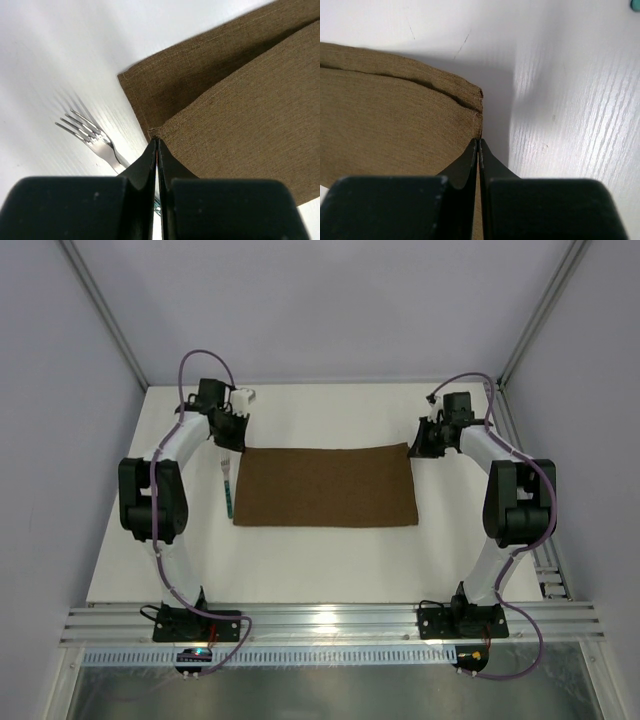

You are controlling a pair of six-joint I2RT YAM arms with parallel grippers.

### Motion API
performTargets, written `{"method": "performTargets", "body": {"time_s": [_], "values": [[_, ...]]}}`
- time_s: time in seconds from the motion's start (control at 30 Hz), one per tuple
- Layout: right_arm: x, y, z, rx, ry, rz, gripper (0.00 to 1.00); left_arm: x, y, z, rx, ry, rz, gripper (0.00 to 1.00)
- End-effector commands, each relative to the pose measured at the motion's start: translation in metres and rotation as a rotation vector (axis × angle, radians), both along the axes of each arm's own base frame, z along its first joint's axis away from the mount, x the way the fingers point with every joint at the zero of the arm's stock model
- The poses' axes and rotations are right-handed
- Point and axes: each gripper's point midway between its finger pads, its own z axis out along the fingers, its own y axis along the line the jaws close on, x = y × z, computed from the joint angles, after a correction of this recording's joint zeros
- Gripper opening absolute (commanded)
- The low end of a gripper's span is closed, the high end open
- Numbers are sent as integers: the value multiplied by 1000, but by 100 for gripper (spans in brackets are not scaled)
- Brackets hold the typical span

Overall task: Fold the napkin into a case and place the utensils inside
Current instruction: Pick up the rectangle-folded napkin from the center of the board.

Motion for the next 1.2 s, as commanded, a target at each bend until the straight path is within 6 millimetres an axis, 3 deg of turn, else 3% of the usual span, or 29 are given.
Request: {"method": "performTargets", "body": {"time_s": [0.0,0.13,0.2,0.27,0.3,0.33,0.47,0.93,1.17], "values": [[18,-2,19,-21,-67,10,4,25,-3,46,-42,-142,16,0],[24,-4,6,-32,-45,9,4,37,-4,55,-45,-187,23,0],[24,-4,1,-35,-33,14,5,46,-3,50,-38,-192,23,0],[27,-4,-8,-40,-18,18,9,52,-2,40,-27,-178,24,0],[28,-6,-11,-41,-11,16,12,51,-2,21,-19,-129,14,0],[31,-5,-12,-43,-11,19,20,53,-3,17,-18,-120,10,0],[36,-5,-17,-46,1,18,31,50,-2,-4,-9,-78,1,0],[51,-9,-28,-53,33,-28,32,55,-1,7,-10,-113,25,0],[43,-10,-38,-59,141,-32,32,55,0,11,-13,-120,40,0]]}}
